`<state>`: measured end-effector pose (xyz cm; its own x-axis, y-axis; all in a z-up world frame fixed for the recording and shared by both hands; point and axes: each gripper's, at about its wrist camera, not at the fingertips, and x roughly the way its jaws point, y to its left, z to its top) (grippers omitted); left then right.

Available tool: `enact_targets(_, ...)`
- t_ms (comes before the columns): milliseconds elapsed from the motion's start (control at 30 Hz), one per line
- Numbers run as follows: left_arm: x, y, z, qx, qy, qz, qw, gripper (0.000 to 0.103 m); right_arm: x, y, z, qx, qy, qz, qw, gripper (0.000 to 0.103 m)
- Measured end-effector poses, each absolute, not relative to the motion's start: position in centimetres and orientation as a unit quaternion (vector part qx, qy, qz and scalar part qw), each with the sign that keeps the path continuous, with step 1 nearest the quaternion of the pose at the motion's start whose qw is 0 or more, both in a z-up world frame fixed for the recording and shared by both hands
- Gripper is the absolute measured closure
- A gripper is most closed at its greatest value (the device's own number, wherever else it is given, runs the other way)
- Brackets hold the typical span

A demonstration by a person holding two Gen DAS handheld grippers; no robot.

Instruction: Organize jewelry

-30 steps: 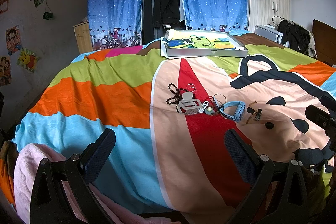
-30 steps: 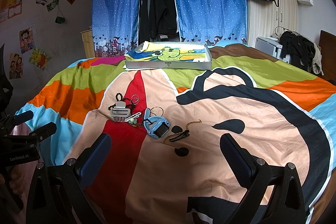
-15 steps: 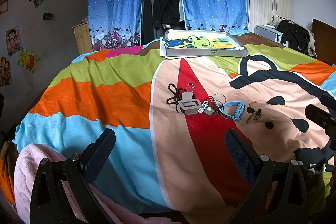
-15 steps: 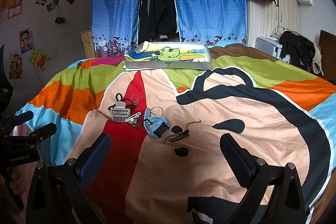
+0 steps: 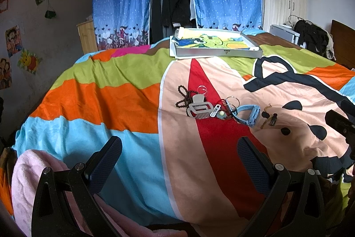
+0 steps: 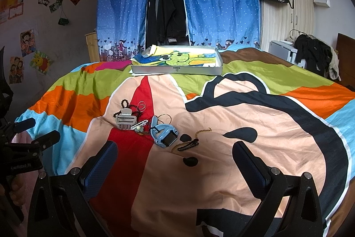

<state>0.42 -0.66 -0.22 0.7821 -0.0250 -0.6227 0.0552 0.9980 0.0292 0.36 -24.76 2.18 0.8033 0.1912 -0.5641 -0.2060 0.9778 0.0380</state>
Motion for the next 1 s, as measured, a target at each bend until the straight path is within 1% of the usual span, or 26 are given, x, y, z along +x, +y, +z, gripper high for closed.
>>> enact_targets(300, 4.0, 0.5, -0.8, 0.021, 0.368, -0.043, 0.928, 0.001, 1.6, -23.9, 1.3, -0.046, 0.287, 0.071, 0.954, 0.000)
enact_targets(467, 7.0, 1.4, -1.1, 0.027, 0.388, -0.074, 0.918, 0.001, 3.2, -23.7, 0.0, -0.039, 0.303, 0.077, 0.949, 0.000)
enact_targets(700, 11.5, 2.3, -2.6, 0.047, 0.417, -0.108, 0.901, 0.001, 5.7, -22.6, -1.8, -0.066, 0.321, 0.097, 0.940, 0.000)
enact_targets(800, 12.6, 2.9, -3.7, 0.035, 0.422, -0.113, 0.899, 0.001, 7.0, -22.5, -2.6, -0.068, 0.332, 0.100, 0.935, 0.000)
enact_targets(900, 12.9, 3.4, -4.8, -0.002, 0.425, -0.130, 0.896, 0.002, 8.2, -23.1, -3.4, -0.046, 0.348, 0.103, 0.931, 0.000)
enact_targets(1000, 13.3, 2.6, -5.3, -0.008, 0.434, -0.144, 0.889, 0.002, 9.2, -23.6, -4.3, -0.036, 0.372, 0.108, 0.921, 0.000)
